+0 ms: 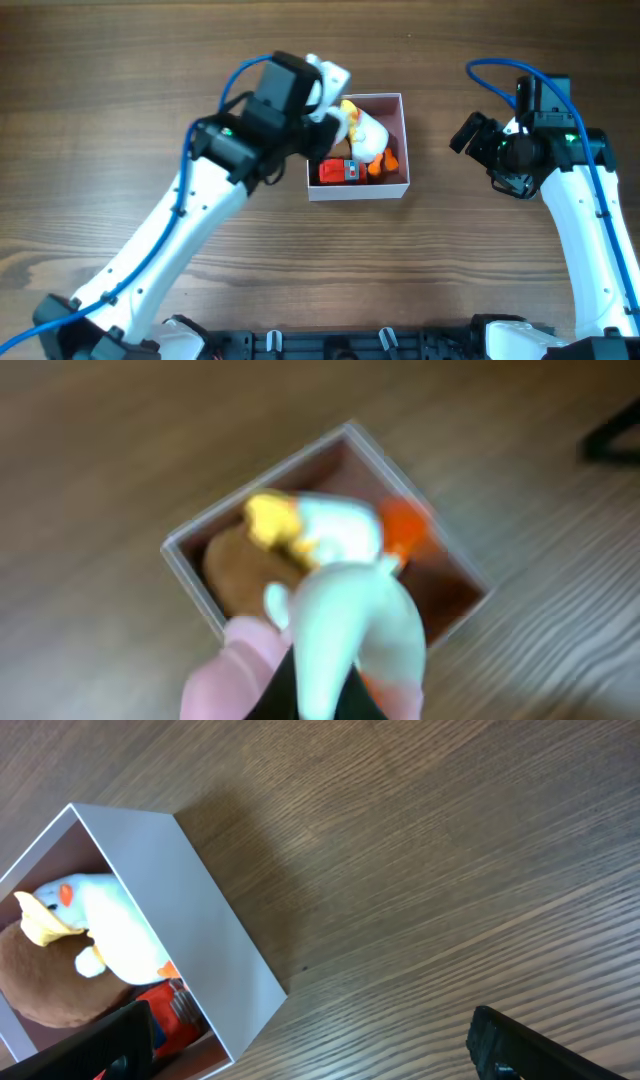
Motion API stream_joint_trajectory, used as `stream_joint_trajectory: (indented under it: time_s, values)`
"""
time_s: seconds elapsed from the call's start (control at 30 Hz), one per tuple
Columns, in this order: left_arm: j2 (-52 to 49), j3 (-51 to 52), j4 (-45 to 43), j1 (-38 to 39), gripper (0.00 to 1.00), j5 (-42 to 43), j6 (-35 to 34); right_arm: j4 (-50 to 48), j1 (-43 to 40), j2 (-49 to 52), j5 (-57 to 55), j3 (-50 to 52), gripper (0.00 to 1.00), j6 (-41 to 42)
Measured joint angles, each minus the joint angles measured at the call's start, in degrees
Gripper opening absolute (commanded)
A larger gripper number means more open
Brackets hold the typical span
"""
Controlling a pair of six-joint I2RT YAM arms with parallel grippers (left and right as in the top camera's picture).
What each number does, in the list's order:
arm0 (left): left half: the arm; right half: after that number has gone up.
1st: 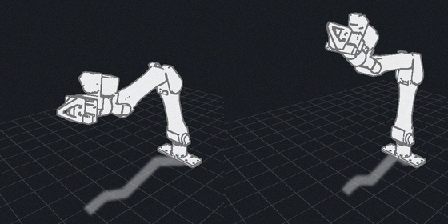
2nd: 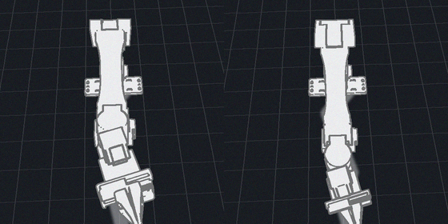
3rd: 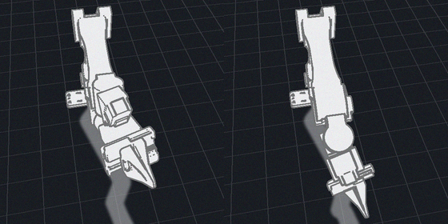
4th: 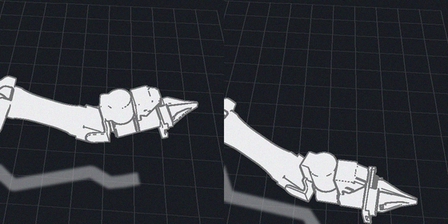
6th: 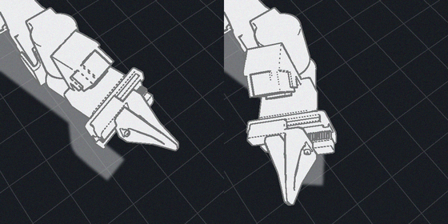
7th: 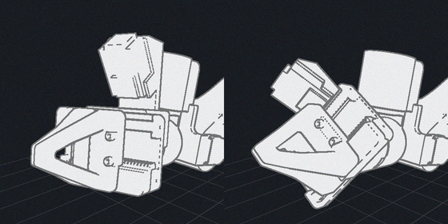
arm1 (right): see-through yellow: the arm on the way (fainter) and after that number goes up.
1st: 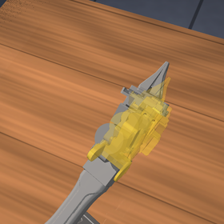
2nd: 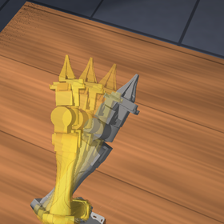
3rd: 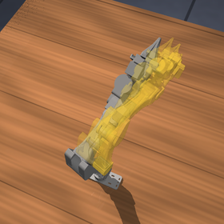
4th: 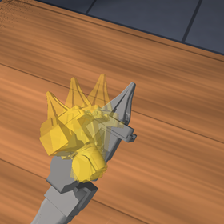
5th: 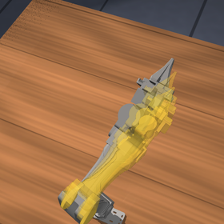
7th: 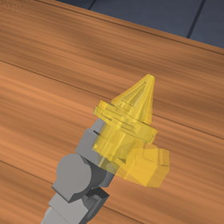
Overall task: Pack container
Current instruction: 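Place the pink pig into the box and release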
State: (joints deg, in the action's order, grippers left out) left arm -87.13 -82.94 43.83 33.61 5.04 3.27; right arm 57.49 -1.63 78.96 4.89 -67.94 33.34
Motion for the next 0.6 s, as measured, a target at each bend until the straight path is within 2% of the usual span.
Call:
stream_joint_trajectory:
  time_s: [0.1, 0.23, 0.27, 0.3, 0.37, 0.4, 0.43, 0.6]
  values:
    - [-5.01, -0.09, -7.85, 4.20, 0.04, 0.00, 2.95, 0.22, 0.00, 0.00, 0.00, 0.00, 0.99, 0.00]
    - [-22.43, -0.15, -13.46, 9.46, 0.04, 0.87, 5.92, 0.35, 0.00, 0.00, 0.00, 0.00, 1.00, 0.00]
    - [-23.98, -0.09, -13.64, 10.03, 0.06, 1.09, 5.97, 0.35, 0.00, 0.00, 0.00, 0.00, 1.00, 0.00]
    - [-24.81, -0.09, -13.68, 10.60, 0.27, 1.16, 5.97, 0.37, 0.00, 0.00, 0.00, 0.00, 0.99, 0.00]
    - [-25.92, -0.09, -13.25, 12.33, 0.54, 1.36, 6.16, 0.33, 0.00, 0.00, 0.00, 0.00, 0.99, 0.00]
    - [-26.16, -0.09, -13.27, 13.14, 0.59, 1.70, 6.36, 0.33, 0.00, 0.00, 0.00, 0.00, 0.99, 0.00]
    - [-26.29, -0.09, -13.38, 13.38, 0.98, 1.70, 6.38, 0.33, 0.00, 0.00, 0.00, 0.00, 1.00, 0.00]
    - [-26.12, -0.17, -13.40, 13.11, 1.00, 0.31, 6.56, 0.35, 0.00, 0.00, 0.00, 0.00, 0.99, 0.00]
